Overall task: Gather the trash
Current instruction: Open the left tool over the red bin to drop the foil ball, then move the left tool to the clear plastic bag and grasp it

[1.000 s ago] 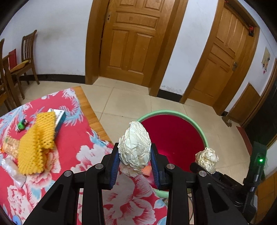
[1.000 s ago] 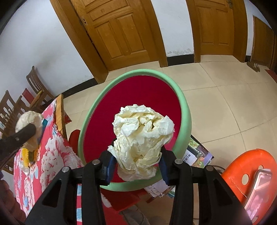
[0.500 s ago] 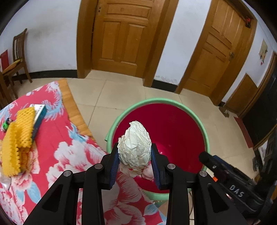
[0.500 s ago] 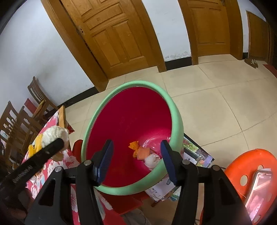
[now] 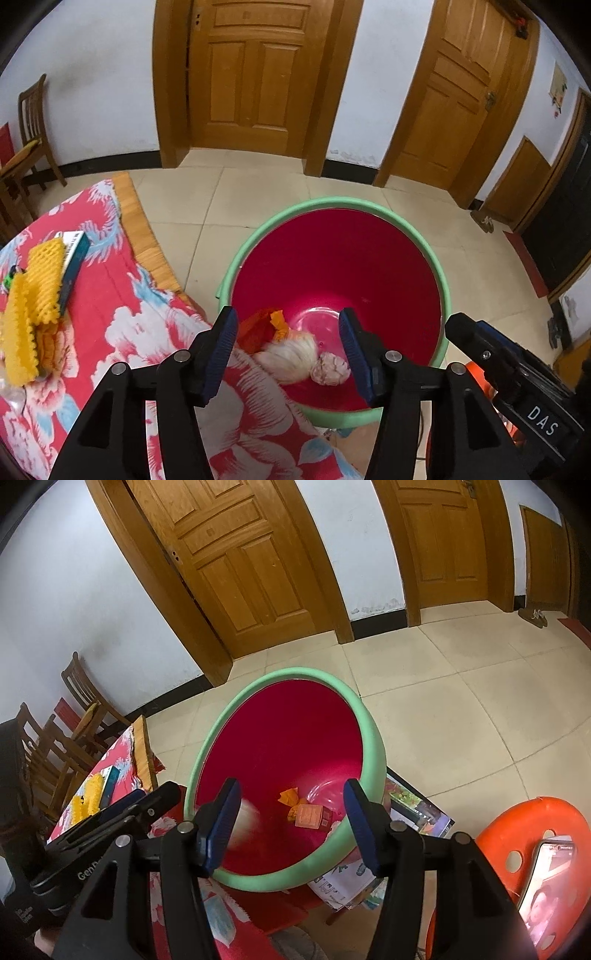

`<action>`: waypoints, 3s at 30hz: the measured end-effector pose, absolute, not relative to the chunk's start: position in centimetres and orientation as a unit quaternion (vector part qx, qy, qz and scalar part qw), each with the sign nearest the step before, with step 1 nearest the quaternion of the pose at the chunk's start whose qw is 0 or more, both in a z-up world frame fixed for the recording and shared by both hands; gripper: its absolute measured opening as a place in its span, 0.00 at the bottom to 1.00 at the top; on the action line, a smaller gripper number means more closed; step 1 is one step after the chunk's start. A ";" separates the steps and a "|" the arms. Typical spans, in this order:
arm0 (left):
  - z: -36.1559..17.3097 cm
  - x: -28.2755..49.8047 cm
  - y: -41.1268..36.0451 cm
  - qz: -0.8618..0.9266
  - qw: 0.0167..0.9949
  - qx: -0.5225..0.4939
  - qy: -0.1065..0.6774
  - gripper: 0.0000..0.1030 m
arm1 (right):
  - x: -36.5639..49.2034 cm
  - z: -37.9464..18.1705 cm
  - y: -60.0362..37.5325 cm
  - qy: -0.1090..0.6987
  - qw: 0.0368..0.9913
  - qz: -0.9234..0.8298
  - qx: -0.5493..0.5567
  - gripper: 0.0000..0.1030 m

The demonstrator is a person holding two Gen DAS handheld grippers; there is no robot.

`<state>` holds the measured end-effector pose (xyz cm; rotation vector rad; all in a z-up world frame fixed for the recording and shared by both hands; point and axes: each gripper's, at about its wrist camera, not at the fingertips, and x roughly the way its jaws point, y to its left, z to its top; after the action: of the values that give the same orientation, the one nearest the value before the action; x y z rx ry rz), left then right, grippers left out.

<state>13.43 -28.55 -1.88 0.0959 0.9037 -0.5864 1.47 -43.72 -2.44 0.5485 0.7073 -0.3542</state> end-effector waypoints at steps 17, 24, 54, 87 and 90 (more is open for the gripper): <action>1.3 11.1 -21.8 -0.246 0.877 0.003 0.412 0.56 | 1.2 -0.3 -39.9 0.337 0.900 -0.121 0.248 0.58; 2.4 10.5 -18.1 -0.223 0.888 -0.008 0.401 0.56 | 1.5 0.3 -36.9 0.344 0.906 -0.098 0.226 0.58; 0.8 12.1 -2.6 -0.088 0.916 -0.048 0.388 0.56 | 5.8 -0.1 -27.9 0.383 0.905 -0.016 0.183 0.58; -4.4 16.6 1.1 -0.076 0.889 -0.148 0.427 0.52 | 9.5 -1.4 -22.5 0.417 0.899 0.017 0.135 0.58; -4.8 17.1 1.3 -0.091 0.884 -0.168 0.427 0.42 | 9.7 -1.6 -22.1 0.419 0.898 0.019 0.133 0.58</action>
<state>17.09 1.31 -4.80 -0.3494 0.8893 -0.1898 9.68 -22.08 -1.55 0.2750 0.8675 0.0385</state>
